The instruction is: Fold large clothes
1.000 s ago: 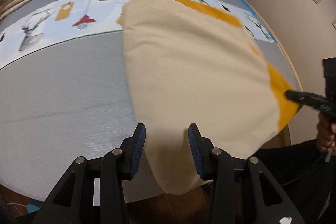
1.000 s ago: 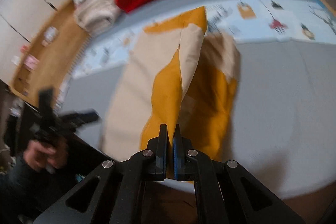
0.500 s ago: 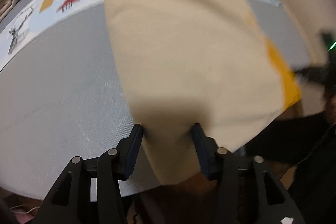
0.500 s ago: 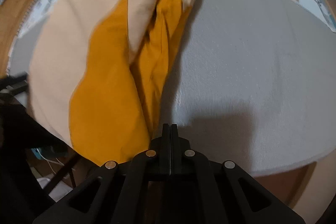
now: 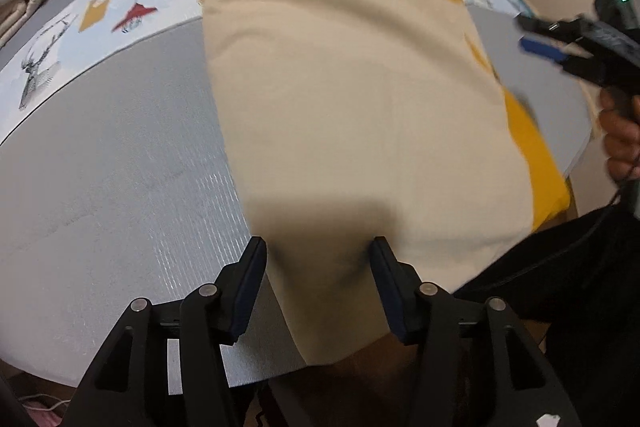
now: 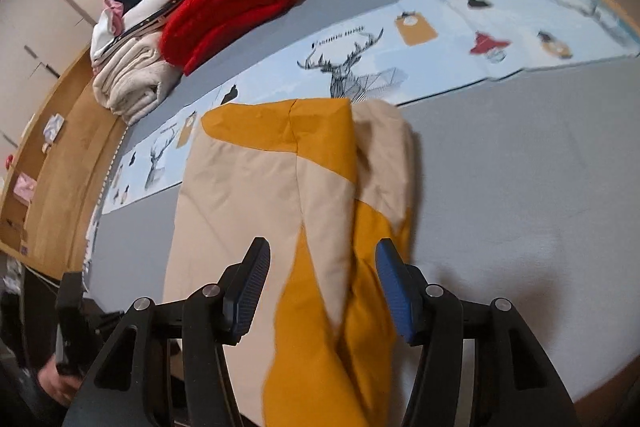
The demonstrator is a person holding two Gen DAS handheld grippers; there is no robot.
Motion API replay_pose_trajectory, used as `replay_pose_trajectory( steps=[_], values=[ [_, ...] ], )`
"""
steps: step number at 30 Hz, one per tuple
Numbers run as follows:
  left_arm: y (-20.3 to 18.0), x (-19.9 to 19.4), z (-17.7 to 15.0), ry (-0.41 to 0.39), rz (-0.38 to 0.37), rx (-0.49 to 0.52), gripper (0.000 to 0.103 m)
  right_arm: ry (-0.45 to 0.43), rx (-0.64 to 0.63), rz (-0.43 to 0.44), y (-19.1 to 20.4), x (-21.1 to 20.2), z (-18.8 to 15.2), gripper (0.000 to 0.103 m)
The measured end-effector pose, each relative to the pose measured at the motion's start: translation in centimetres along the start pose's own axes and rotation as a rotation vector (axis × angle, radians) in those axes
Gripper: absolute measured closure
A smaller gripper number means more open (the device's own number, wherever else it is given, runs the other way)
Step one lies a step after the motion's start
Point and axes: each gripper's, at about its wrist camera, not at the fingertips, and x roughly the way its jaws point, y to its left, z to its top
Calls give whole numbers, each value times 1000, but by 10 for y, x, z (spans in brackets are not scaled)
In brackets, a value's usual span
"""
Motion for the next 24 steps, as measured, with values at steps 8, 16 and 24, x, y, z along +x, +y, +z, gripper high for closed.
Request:
replay_pose_trajectory(
  steps=[8, 16, 24],
  values=[
    [16, -3, -3, 0, -6, -42, 53, 71, 117, -27, -5, 65, 32, 47],
    [14, 3, -2, 11, -26, -48, 47, -38, 168, -14, -9, 56, 36, 101],
    [1, 12, -5, 50, -23, -12, 44, 51, 176, -222, -26, 74, 24, 100]
  ],
)
